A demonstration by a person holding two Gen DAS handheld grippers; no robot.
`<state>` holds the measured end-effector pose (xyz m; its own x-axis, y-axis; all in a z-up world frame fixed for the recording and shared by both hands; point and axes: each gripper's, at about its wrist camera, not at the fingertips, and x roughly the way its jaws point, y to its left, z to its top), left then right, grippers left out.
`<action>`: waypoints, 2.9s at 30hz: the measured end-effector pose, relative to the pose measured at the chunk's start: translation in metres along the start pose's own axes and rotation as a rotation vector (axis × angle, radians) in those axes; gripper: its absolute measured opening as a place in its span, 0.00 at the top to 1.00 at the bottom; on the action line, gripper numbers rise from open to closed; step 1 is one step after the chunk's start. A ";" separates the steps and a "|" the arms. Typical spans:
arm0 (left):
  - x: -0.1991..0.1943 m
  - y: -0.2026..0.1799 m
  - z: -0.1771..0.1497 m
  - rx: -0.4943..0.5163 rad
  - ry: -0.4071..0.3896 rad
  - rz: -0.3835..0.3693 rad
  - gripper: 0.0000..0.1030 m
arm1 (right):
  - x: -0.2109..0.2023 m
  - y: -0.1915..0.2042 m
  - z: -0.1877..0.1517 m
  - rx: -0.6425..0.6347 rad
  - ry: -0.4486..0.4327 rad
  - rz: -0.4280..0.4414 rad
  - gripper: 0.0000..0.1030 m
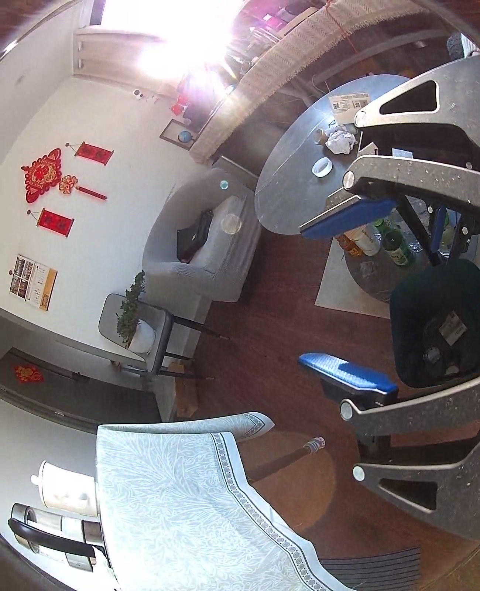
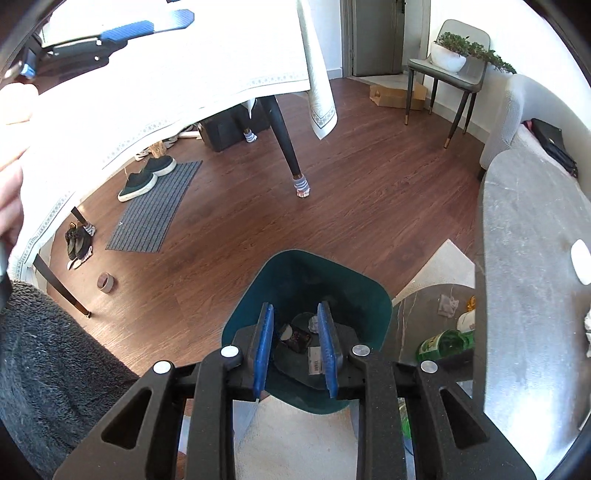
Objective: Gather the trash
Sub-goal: 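Bring both tools back to the table, right tool toward the white barcode box, then grasp the white barcode box with the right tool while the left tool grasps the crumpled white paper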
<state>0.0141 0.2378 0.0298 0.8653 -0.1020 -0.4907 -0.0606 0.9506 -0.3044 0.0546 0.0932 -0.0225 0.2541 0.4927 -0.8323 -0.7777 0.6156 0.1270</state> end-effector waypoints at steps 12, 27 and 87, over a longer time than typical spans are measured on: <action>0.023 -0.057 -0.005 0.052 0.012 -0.070 0.26 | -0.086 -0.027 -0.013 0.032 -0.186 -0.079 0.61; 0.058 -0.134 -0.028 0.160 0.078 -0.126 0.24 | -0.164 -0.107 -0.062 0.172 -0.315 -0.254 0.61; 0.195 -0.255 -0.101 0.415 0.353 -0.052 0.26 | -0.191 -0.223 -0.137 0.457 -0.376 -0.256 0.99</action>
<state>0.1483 -0.0536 -0.0709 0.6379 -0.1763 -0.7496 0.2414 0.9702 -0.0228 0.1012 -0.2224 0.0342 0.6478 0.4258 -0.6317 -0.3630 0.9016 0.2354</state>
